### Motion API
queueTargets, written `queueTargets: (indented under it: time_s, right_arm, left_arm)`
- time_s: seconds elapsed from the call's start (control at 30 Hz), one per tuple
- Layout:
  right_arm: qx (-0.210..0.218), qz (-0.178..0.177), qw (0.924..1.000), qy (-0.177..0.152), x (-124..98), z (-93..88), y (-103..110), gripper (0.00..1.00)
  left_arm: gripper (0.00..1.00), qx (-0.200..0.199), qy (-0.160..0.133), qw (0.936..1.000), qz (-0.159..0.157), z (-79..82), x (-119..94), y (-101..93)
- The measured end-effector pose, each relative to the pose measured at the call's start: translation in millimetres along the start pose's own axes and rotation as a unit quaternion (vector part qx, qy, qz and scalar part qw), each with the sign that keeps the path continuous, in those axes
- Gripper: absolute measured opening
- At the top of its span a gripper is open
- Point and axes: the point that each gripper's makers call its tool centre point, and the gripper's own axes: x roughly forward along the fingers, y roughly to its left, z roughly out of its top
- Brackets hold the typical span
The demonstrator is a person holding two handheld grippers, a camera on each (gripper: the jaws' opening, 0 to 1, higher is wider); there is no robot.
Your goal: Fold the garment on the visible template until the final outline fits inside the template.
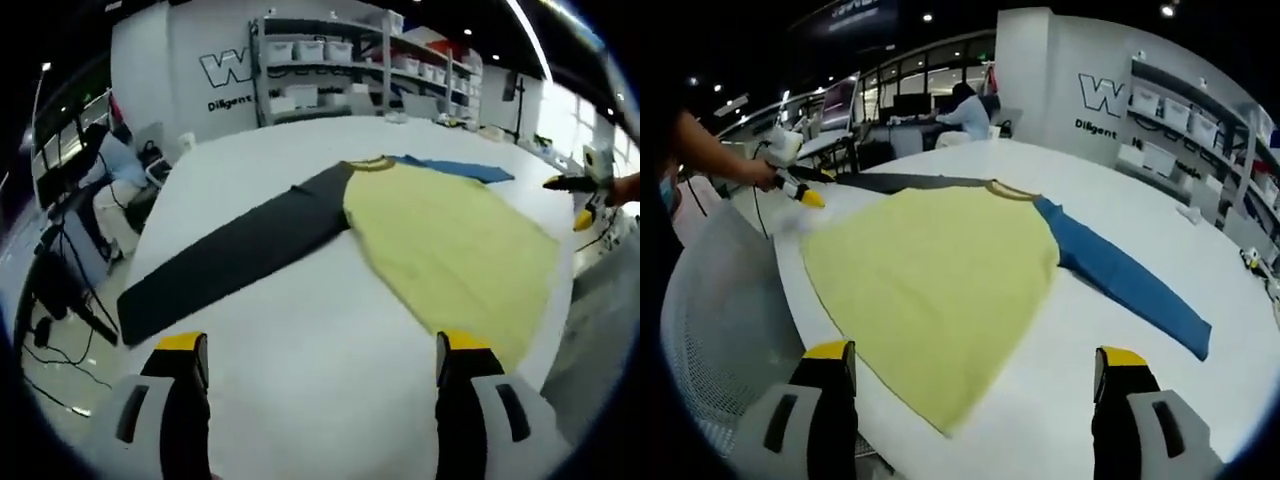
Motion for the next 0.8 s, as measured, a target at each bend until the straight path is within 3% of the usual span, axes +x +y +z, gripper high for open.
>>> queueTargets:
  time_s: [0.1, 0.4, 0.57, 0.8]
  right_arm:
    - [0.003, -0.003, 1.0000, 0.003, -3, -1.4, 0, 0.96]
    - [0.017, -0.013, 0.9997, 0.014, -10, -11.4, -3, 0.95]
    - [0.028, -0.021, 0.9993, 0.016, -15, -13.0, -3, 0.95]
    - [0.036, -0.030, 0.9986, 0.024, -20, -19.8, -8, 0.94]
  left_arm:
    - [0.90, -0.029, 0.000, 0.9996, 0.006, -0.9, 1, 13.2]
    - [0.89, -0.028, 0.001, 0.9993, 0.024, 0.3, 5, 42.2]
    - [0.80, -0.050, -0.002, 0.9980, 0.039, 5.3, 8, 66.7]
    - [0.76, -0.082, -0.007, 0.9946, 0.062, 12.2, 15, 96.0]
